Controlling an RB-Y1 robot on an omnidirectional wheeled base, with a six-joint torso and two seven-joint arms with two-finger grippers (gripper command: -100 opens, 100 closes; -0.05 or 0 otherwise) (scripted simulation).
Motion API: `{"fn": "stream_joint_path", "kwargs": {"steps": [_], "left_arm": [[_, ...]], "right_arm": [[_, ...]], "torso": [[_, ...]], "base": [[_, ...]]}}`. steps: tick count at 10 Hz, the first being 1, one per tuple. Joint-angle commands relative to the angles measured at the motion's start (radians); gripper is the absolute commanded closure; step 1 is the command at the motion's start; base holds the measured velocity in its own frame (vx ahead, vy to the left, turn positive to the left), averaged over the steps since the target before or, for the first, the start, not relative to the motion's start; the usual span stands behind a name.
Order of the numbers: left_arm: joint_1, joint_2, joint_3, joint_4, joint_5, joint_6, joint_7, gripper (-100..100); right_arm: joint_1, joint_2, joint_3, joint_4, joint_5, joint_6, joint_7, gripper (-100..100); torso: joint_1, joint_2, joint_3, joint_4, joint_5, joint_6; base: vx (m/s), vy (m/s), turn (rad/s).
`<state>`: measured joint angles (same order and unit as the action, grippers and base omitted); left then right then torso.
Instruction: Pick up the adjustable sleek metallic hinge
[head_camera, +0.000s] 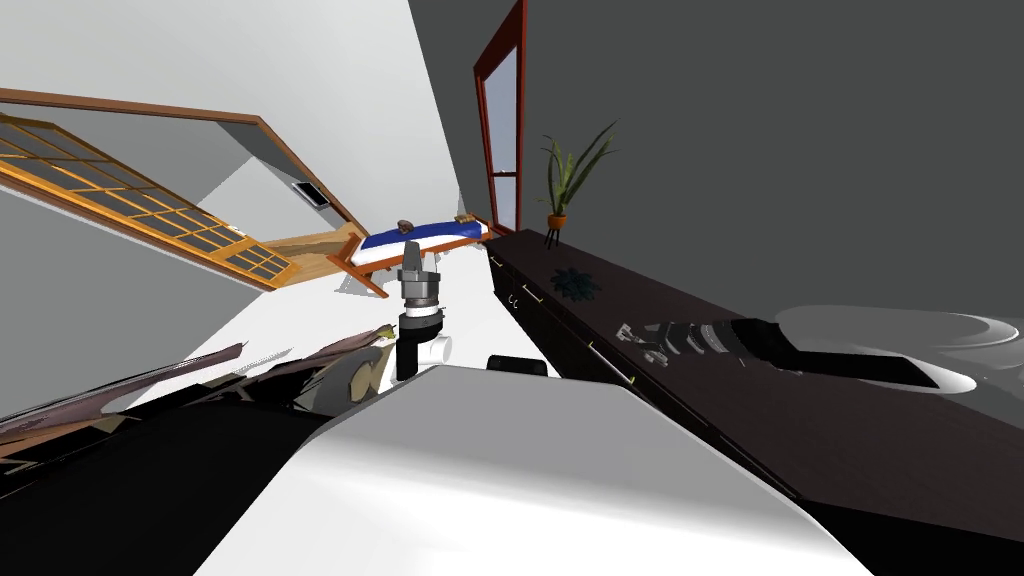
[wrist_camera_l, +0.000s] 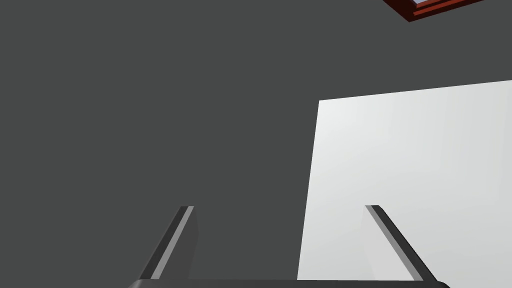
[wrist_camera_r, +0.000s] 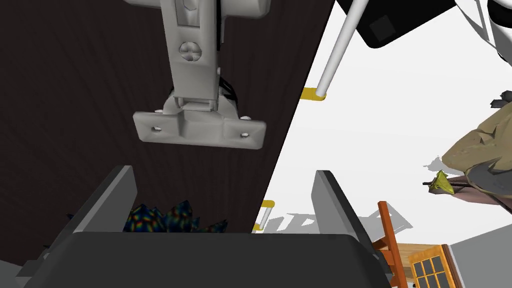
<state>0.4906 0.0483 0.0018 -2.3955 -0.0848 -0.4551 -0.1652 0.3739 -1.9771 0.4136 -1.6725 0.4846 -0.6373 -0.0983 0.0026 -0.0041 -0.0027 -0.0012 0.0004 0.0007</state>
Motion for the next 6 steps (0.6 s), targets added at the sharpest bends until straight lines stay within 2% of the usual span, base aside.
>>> {"fn": "stream_joint_path", "kwargs": {"steps": [1, 2, 4, 6], "left_arm": [[0.0, 0.0, 0.0, 0.0, 0.0, 0.0, 0.0, 0], [0.0, 0.0, 0.0, 0.0, 0.0, 0.0, 0.0, 0], [0.0, 0.0, 0.0, 0.0, 0.0, 0.0, 0.0, 0], [0.0, 0.0, 0.0, 0.0, 0.0, 0.0, 0.0, 0]], "right_arm": [[0.014, -0.041, 0.047, 0.012, 0.011, 0.009, 0.006, -100], [0.014, -0.041, 0.047, 0.012, 0.009, 0.009, 0.006, -100], [0.04, -0.061, 0.092, 0.03, 0.033, 0.01, 0.007, -100], [0.064, -0.053, 0.124, 0.034, 0.046, 0.013, 0.008, -100]], "torso": [[0.0, 0.0, 0.0, 0.0, 0.0, 0.0], [0.001, -0.002, -0.001, 0.0, 0.0, 0.0], [-0.001, 0.0, 0.0, 0.0, 0.0, 0.0], [-0.001, 0.0, 0.0, 0.0, 0.0, 0.0]], "base": [[0.126, 0.037, 0.063], [0.102, 0.026, 0.014], [0.085, 0.021, 0.033], [0.08, 0.023, 0.02]]}}
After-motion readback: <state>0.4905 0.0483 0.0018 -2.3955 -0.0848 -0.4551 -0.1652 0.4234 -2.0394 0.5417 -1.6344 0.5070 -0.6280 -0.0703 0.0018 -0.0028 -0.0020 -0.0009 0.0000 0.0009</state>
